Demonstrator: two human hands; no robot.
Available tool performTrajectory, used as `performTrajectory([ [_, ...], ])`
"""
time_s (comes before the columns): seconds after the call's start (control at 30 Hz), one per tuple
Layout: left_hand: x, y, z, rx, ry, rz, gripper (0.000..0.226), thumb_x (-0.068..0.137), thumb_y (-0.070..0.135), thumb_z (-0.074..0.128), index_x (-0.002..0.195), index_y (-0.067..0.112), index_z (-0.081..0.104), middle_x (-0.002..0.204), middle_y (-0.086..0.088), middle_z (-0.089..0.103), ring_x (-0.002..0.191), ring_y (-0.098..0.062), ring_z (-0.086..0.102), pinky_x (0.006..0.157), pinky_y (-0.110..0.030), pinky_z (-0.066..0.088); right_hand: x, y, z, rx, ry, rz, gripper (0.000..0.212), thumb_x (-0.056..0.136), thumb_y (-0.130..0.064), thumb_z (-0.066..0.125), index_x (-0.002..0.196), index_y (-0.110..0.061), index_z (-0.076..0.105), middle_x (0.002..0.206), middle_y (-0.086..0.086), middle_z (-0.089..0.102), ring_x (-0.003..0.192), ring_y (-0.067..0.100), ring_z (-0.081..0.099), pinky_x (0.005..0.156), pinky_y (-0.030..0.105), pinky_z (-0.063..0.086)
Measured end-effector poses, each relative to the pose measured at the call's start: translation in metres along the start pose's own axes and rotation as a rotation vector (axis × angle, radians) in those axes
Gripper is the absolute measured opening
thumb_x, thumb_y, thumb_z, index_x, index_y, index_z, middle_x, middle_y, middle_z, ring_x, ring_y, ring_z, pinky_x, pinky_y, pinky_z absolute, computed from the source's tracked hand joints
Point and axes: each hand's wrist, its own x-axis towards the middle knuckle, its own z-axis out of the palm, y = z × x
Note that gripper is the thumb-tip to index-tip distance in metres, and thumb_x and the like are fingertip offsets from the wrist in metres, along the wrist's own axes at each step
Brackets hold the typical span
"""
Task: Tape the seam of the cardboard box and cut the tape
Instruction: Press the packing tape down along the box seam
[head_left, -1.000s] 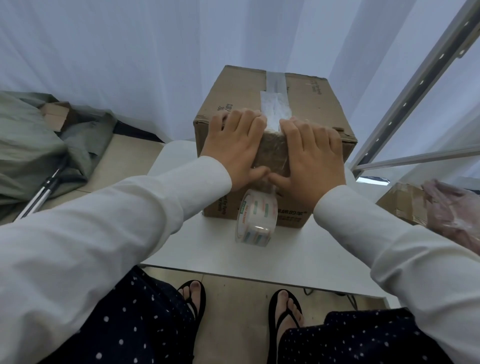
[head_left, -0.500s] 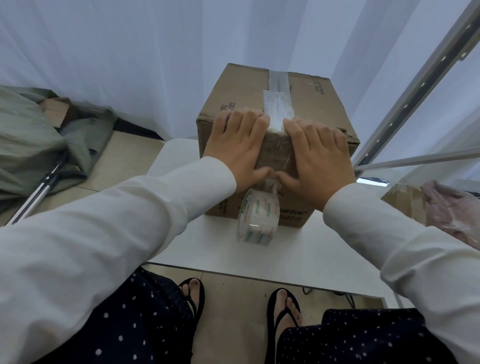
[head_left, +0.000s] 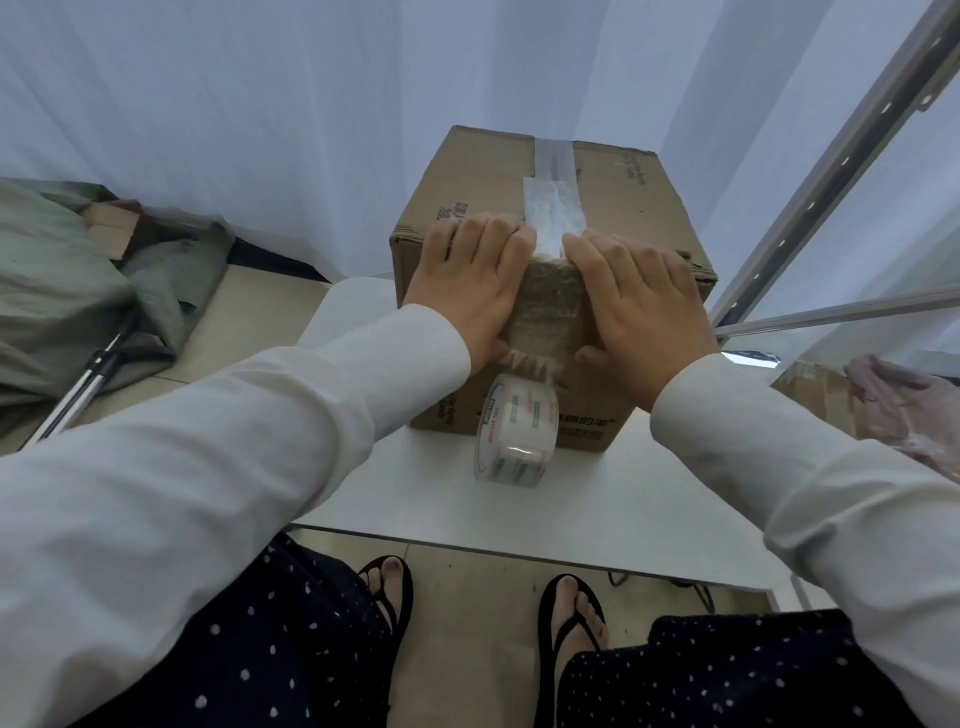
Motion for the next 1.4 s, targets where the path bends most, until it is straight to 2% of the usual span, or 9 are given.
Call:
performTrajectory([
  [0.17,-0.001,0.002,0.008,0.038,0.088,-0.043,0.107,0.048,0.06,0.074,0.126,0.012,0.019,0.129,-0.015,0.045,0.119,-0.034,0.04,0.104,-0.045,0.023,0.001,-0.013,0.01,-0.004,0.066,0.091,0.095,0.06,-0.06,0.062,0.133,-0.008,0.029,0.132,0.018,0.045,0.122,0.036,0.04,0.102,0.047,0.022],
  [0.3,0.001,0.009,0.014,0.098,0.127,-0.071,0.107,0.048,0.056,0.076,0.125,0.009,0.018,0.128,-0.016,0.048,0.118,-0.034,0.045,0.104,-0.051,0.03,0.006,-0.02,0.02,-0.044,0.138,0.143,0.1,0.055,-0.051,0.077,0.13,-0.008,0.026,0.126,0.021,0.048,0.117,0.038,0.044,0.099,0.047,0.017],
  [0.43,0.001,0.004,0.016,0.137,0.167,-0.036,0.11,0.038,0.057,0.079,0.122,0.006,0.03,0.119,-0.012,0.046,0.108,-0.03,0.045,0.093,-0.043,0.04,0.004,-0.013,0.02,-0.041,0.135,0.084,0.093,0.056,-0.039,0.078,0.128,-0.01,0.027,0.124,0.021,0.049,0.113,0.037,0.044,0.095,0.044,0.018],
  [0.53,0.002,-0.005,0.015,0.128,0.175,0.016,0.107,0.037,0.054,0.081,0.122,0.007,0.034,0.118,-0.011,0.04,0.103,-0.026,0.033,0.087,-0.04,0.03,0.002,-0.004,0.013,-0.025,0.107,0.033,0.087,0.059,-0.031,0.076,0.128,-0.012,0.027,0.125,0.019,0.05,0.114,0.036,0.044,0.096,0.041,0.02],
  [0.67,0.001,-0.012,0.007,0.049,0.101,0.086,0.103,0.049,0.049,0.081,0.125,0.015,0.02,0.126,-0.013,0.047,0.112,-0.028,0.034,0.09,-0.04,0.025,0.0,0.002,0.007,0.015,0.06,-0.003,0.086,0.064,-0.044,0.071,0.132,-0.016,0.026,0.132,0.014,0.046,0.119,0.033,0.039,0.101,0.044,0.024],
  [0.77,-0.001,-0.009,0.007,0.009,0.128,0.051,0.094,0.057,0.065,0.064,0.124,0.013,0.023,0.125,-0.015,0.047,0.112,-0.029,0.037,0.092,-0.042,0.023,0.001,-0.01,0.012,0.014,0.106,0.077,0.089,0.064,-0.058,0.065,0.13,-0.012,0.029,0.129,0.017,0.047,0.118,0.034,0.04,0.099,0.042,0.017],
  [1.1,0.001,0.004,0.016,0.102,0.208,-0.028,0.107,0.041,0.061,0.076,0.121,0.006,0.031,0.117,-0.014,0.053,0.105,-0.033,0.053,0.093,-0.045,0.041,0.004,-0.014,0.023,-0.009,0.172,0.103,0.091,0.058,-0.044,0.076,0.128,-0.012,0.026,0.125,0.02,0.048,0.114,0.03,0.032,0.097,0.044,0.016],
  [1.23,-0.001,0.0,0.015,0.097,0.204,-0.003,0.108,0.04,0.06,0.078,0.122,0.007,0.03,0.118,-0.011,0.036,0.107,-0.03,0.047,0.092,-0.042,0.033,0.0,-0.007,0.021,0.024,0.15,0.057,0.088,0.06,-0.034,0.073,0.13,-0.013,0.025,0.128,0.019,0.048,0.116,0.03,0.032,0.098,0.042,0.017],
  [1.4,-0.001,-0.012,0.008,0.046,0.192,0.093,0.098,0.05,0.059,0.075,0.123,0.011,0.029,0.119,-0.016,0.054,0.106,-0.033,0.05,0.087,-0.038,0.022,-0.002,-0.002,0.016,0.04,0.132,0.016,0.091,0.062,-0.043,0.07,0.134,-0.013,0.023,0.131,0.018,0.047,0.119,0.029,0.03,0.101,0.041,0.015],
])
